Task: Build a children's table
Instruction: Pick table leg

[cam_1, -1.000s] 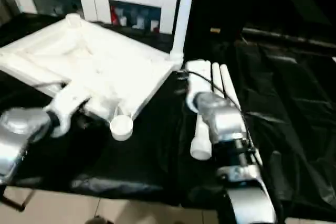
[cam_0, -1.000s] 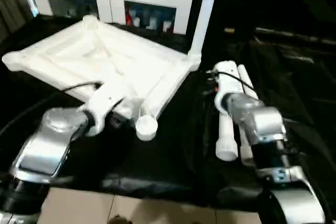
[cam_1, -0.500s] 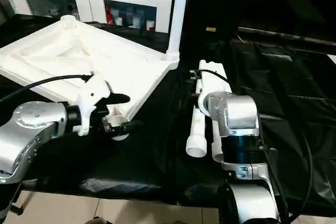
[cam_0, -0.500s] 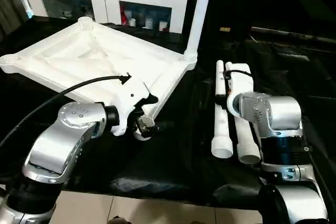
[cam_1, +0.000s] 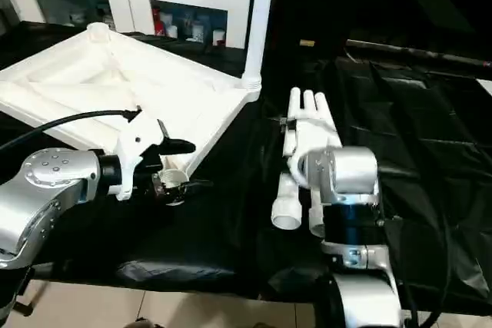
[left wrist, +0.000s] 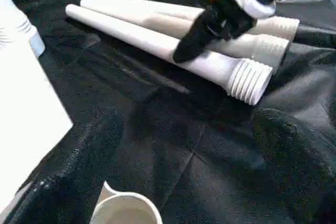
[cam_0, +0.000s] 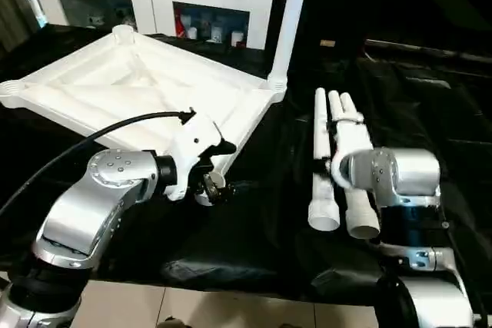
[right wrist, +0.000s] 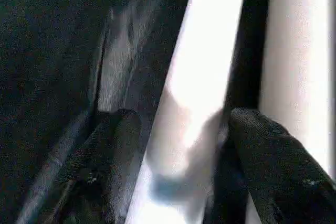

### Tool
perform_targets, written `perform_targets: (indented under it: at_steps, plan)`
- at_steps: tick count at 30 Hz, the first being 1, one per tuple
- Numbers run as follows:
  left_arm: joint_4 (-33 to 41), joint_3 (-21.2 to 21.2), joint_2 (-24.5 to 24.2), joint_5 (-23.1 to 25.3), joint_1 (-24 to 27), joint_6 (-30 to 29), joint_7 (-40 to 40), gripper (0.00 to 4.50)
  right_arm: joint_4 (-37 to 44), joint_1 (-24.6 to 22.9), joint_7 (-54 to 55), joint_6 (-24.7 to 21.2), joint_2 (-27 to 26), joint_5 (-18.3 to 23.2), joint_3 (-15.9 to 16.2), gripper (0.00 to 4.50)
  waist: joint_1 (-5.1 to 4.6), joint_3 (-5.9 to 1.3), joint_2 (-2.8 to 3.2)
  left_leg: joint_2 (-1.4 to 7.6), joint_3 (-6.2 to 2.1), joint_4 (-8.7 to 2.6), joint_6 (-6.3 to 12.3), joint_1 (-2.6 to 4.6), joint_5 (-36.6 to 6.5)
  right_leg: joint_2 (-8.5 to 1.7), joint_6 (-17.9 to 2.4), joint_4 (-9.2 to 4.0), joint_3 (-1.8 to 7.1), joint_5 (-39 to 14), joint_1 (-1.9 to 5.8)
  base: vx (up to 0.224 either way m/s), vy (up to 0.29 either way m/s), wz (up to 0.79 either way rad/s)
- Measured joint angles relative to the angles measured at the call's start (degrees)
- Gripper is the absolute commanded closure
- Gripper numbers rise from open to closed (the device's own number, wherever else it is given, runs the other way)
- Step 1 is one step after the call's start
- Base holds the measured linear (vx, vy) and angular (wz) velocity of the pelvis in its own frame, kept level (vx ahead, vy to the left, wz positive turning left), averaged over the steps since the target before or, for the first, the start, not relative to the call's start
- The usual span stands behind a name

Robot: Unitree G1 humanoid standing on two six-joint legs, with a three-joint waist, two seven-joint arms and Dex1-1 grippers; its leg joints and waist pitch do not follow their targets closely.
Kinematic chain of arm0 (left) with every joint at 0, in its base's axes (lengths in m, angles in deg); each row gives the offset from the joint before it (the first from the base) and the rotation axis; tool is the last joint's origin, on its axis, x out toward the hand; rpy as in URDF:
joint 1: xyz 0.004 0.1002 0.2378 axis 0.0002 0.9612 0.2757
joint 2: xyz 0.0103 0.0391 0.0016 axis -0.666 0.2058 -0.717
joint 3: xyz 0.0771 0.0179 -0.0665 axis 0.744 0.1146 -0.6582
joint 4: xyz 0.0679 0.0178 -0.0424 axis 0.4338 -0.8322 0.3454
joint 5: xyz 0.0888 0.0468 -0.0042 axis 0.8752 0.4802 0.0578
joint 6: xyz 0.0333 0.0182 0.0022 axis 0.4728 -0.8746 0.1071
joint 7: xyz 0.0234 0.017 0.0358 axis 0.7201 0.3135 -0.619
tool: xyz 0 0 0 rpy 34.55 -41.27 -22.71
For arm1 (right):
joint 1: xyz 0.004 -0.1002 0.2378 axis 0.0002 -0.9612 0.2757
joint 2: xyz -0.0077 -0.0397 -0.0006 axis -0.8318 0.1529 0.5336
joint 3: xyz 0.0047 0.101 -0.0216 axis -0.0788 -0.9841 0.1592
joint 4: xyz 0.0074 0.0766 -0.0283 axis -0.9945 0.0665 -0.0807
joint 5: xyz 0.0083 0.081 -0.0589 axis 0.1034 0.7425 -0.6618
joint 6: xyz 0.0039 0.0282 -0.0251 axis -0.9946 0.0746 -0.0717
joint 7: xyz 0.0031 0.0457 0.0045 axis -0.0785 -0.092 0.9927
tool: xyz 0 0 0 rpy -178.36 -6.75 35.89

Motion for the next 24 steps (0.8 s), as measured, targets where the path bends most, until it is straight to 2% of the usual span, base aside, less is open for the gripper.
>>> perform_targets:
  at_steps: [5,12,13,19,24]
  plan:
    - [0.39,0.03,-0.17,-0.06,0.00,-0.04,-0.45,0.00,-1.63,-0.10,0.19,-0.05,-0.52,0.07,-0.47,1.46,-0.01,-0.01,-0.02,0.00,0.00,0.00,-0.05,0.01,0.03,0.00,0.01,0.02,0.00,0.01,0.00,0.000,0.000,0.00]
    - [0.92,0.03,-0.52,-0.57,0.00,-0.08,-0.46,0.00,-2.87,-0.14,0.21,0.03,-0.93,0.27,-1.02,1.96,0.07,-0.06,-0.09,0.00,-0.01,0.01,-0.24,0.00,0.15,0.00,0.05,0.02,0.00,0.02,0.00,0.000,0.000,0.00]
    - [0.92,0.03,-0.59,-0.71,0.00,-0.08,-0.46,0.00,-2.99,-0.13,0.31,0.16,-0.93,0.27,-1.16,2.18,0.07,-0.07,-0.11,0.00,-0.01,0.01,-0.24,0.00,0.15,0.00,0.05,0.02,0.00,0.02,0.01,0.000,0.000,0.00]
    - [0.94,0.04,-0.87,-1.06,0.00,-0.11,-0.48,0.00,-3.30,-0.13,0.75,0.29,-0.94,0.27,-1.56,2.52,0.05,-0.08,-0.12,0.00,-0.01,0.01,-0.24,0.02,0.15,0.00,0.10,0.03,-0.01,0.05,0.01,0.000,0.000,0.00]
    - [0.93,0.04,-0.98,-1.23,0.00,-0.11,-0.55,0.00,-3.66,-0.13,0.76,0.83,-0.94,0.27,-1.72,2.60,0.05,-0.08,-0.13,0.00,-0.02,0.02,-0.23,0.01,0.15,0.00,0.15,0.03,0.00,0.07,0.01,0.000,0.000,0.00]
